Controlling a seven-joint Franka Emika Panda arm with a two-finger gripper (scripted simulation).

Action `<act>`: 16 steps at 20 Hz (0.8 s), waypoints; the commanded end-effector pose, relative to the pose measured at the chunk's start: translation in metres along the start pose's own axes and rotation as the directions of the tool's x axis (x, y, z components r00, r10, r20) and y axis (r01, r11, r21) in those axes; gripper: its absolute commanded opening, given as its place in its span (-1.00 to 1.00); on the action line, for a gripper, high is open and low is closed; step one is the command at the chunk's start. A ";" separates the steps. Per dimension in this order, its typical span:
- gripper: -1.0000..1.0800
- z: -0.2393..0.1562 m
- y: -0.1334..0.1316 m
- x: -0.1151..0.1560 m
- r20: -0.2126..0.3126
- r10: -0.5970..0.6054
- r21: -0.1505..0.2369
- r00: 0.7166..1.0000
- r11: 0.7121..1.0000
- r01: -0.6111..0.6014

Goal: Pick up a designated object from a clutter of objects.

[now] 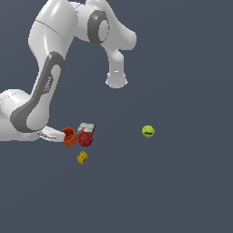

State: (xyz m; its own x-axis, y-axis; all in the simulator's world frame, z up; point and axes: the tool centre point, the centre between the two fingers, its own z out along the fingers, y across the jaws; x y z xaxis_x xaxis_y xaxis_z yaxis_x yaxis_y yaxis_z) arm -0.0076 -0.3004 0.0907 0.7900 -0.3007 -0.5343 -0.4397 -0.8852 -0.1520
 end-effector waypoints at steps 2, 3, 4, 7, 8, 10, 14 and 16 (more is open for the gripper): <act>0.23 0.001 0.000 0.000 0.000 -0.001 0.000 1.000 1.000 0.001; 0.23 0.002 0.000 0.000 0.000 -0.001 0.000 1.000 1.000 0.001; 0.23 0.003 0.000 0.000 0.000 -0.001 0.000 1.000 1.000 0.001; 0.23 0.010 0.000 0.000 0.000 -0.001 0.000 1.000 1.000 0.001; 0.23 0.013 0.000 0.000 0.000 -0.001 0.000 1.000 1.000 0.001; 0.23 0.019 0.000 0.000 0.000 -0.001 0.000 1.000 1.000 0.001; 0.23 0.028 0.000 0.000 0.001 -0.001 0.001 1.000 1.000 0.001; 0.23 0.030 0.000 0.000 0.001 -0.001 0.001 1.000 1.000 0.001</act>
State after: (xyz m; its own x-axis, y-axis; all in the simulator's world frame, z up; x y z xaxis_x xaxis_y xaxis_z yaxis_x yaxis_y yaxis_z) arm -0.0196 -0.2905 0.0678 0.7897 -0.2997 -0.5353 -0.4395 -0.8852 -0.1528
